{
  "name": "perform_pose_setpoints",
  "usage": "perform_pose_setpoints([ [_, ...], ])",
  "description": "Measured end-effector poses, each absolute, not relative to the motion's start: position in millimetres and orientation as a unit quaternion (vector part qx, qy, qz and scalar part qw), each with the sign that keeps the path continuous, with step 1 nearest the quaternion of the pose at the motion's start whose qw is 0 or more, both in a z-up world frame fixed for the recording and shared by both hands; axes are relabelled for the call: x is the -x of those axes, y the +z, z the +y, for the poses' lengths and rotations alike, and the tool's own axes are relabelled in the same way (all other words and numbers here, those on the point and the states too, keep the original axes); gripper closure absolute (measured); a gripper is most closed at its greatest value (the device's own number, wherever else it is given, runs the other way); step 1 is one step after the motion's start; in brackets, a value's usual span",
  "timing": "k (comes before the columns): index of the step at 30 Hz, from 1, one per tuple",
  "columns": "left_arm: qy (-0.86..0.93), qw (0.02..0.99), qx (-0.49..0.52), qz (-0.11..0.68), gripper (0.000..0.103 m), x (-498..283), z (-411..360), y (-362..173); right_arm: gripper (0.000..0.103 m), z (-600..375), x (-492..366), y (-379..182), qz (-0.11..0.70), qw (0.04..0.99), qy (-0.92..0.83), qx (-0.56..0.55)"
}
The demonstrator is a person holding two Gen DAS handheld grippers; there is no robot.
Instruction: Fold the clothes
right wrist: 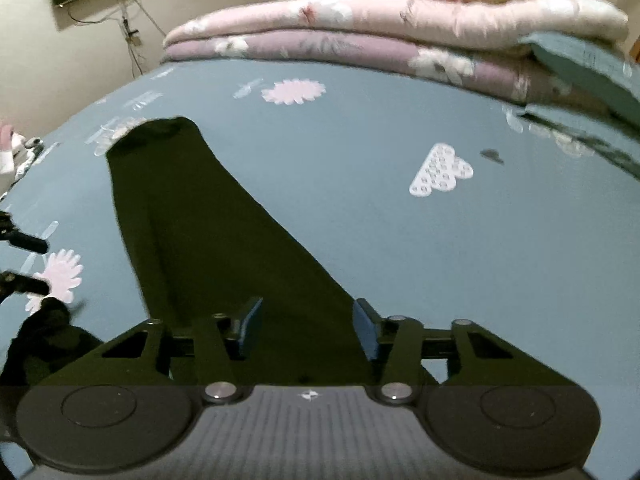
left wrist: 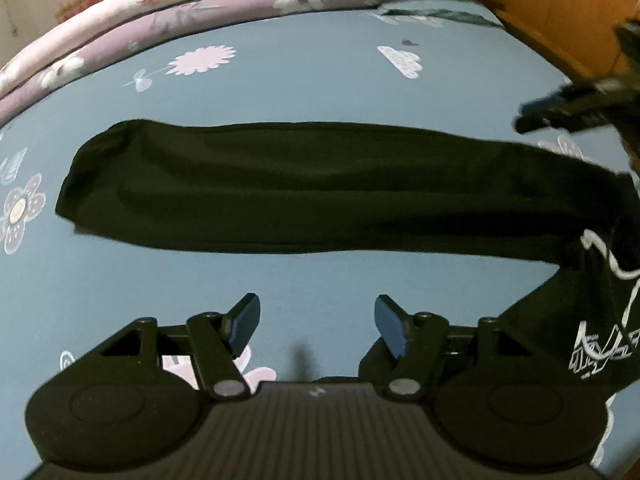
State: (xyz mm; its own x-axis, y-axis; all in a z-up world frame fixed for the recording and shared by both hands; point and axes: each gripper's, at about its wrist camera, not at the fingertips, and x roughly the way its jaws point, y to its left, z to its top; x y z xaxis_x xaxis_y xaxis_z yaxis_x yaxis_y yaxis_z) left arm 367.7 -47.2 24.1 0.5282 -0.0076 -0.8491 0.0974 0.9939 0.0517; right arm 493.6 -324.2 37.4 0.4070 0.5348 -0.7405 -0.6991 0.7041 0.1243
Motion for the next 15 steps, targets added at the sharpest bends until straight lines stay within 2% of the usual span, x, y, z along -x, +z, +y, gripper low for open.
perform_pose_setpoints([
  [15,-0.017,0.872,-0.011,0.489,0.038,-359,-30,16,0.052,-246,-550,-17,0.432,0.788,0.403,0.173],
])
